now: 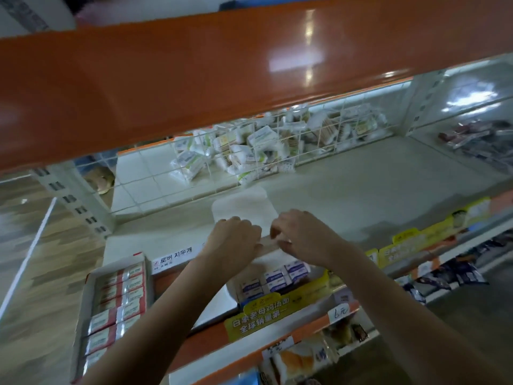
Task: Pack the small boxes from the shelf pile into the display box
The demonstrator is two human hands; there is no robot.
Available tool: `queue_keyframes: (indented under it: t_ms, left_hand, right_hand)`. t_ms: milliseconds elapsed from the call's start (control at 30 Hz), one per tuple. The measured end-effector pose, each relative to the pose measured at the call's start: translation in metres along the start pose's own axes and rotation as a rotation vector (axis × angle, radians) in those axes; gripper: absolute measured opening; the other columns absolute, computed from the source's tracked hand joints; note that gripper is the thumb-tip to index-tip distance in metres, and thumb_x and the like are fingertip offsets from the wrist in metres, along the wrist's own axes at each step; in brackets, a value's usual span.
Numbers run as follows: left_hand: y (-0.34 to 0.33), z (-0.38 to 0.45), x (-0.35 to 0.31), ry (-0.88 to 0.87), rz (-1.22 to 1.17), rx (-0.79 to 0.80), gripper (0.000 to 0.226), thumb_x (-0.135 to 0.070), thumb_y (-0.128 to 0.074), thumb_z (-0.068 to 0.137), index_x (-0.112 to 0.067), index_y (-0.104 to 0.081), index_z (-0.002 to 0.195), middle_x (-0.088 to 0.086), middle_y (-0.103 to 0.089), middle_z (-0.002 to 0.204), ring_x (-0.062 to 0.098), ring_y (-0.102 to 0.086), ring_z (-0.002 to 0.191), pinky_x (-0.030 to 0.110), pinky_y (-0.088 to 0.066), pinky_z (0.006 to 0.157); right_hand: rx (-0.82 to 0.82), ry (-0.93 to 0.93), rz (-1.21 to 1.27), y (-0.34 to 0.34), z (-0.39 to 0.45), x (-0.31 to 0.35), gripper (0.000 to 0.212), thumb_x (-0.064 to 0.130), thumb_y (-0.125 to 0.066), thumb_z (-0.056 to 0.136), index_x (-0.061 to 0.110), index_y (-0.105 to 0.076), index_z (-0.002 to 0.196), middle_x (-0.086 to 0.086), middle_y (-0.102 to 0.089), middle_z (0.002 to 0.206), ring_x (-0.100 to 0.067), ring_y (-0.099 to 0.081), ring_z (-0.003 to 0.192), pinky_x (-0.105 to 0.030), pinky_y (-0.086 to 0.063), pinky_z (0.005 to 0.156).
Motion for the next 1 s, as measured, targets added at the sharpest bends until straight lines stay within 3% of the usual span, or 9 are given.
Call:
queue_keyframes:
  t_ms: [133, 300, 533, 767, 1000]
  left_hand:
    - [0.011, 0.039, -0.021, -0.032, -0.027, -0.056, 0.031, -0.040, -0.042, 0.096, -0.020, -0.058, 0.115, 0.001, -0.060, 0.110, 0.021, -0.053, 0.104, 0.031, -0.041, 0.079]
    - [0.029, 0.089, -0.081, -0.141, -0.048, -0.128, 0.036, -0.045, -0.044, 0.093, -0.021, -0.055, 0.117, 0.002, -0.058, 0.112, 0.023, -0.052, 0.106, 0.033, -0.041, 0.081]
    - [0.038, 0.158, -0.203, -0.279, -0.051, -0.109, 0.040, -0.047, -0.046, 0.091, -0.021, -0.050, 0.122, 0.005, -0.051, 0.123, 0.026, -0.047, 0.116, 0.038, -0.038, 0.090]
    - [0.038, 0.223, -0.329, -0.333, -0.023, -0.082, 0.040, -0.044, -0.048, 0.091, -0.020, -0.048, 0.123, 0.006, -0.050, 0.119, 0.027, -0.047, 0.113, 0.037, -0.039, 0.087]
    - [0.044, 0.287, -0.401, -0.315, -0.049, -0.058, 0.041, -0.047, -0.042, 0.094, -0.019, -0.048, 0.123, 0.006, -0.050, 0.120, 0.026, -0.046, 0.111, 0.036, -0.038, 0.086]
  right_hand:
    - [-0.047, -0.195, -0.065, 0.017, -0.016, -0.034, 0.021, 0.024, -0.049, 0.092, 0.020, -0.056, 0.111, -0.001, -0.054, 0.117, -0.019, -0.045, 0.113, -0.032, -0.036, 0.093]
    - [-0.148, -0.409, -0.074, 0.043, -0.061, -0.087, 0.027, 0.023, -0.054, 0.090, 0.017, -0.056, 0.116, -0.005, -0.055, 0.118, -0.023, -0.046, 0.113, -0.034, -0.038, 0.094]
    - [-0.095, -0.690, -0.090, 0.068, -0.155, -0.183, 0.040, 0.025, -0.053, 0.091, 0.017, -0.046, 0.129, -0.008, -0.049, 0.128, -0.027, -0.045, 0.120, -0.036, -0.036, 0.098]
    - [-0.133, -0.789, -0.058, 0.094, -0.246, -0.284, 0.042, 0.025, -0.056, 0.091, 0.013, -0.046, 0.130, -0.011, -0.047, 0.130, -0.028, -0.043, 0.120, -0.043, -0.042, 0.095]
    - [-0.136, -0.829, 0.029, 0.100, -0.294, -0.365, 0.043, 0.027, -0.053, 0.093, 0.013, -0.044, 0.133, -0.010, -0.045, 0.132, -0.028, -0.039, 0.122, -0.035, -0.036, 0.095]
Point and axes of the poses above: each hand's wrist, its own z-axis towards the middle knuckle, its own y-axis out of the back of the hand, x = y × z, the point moved 2 cm from there along z, towards the middle knuckle
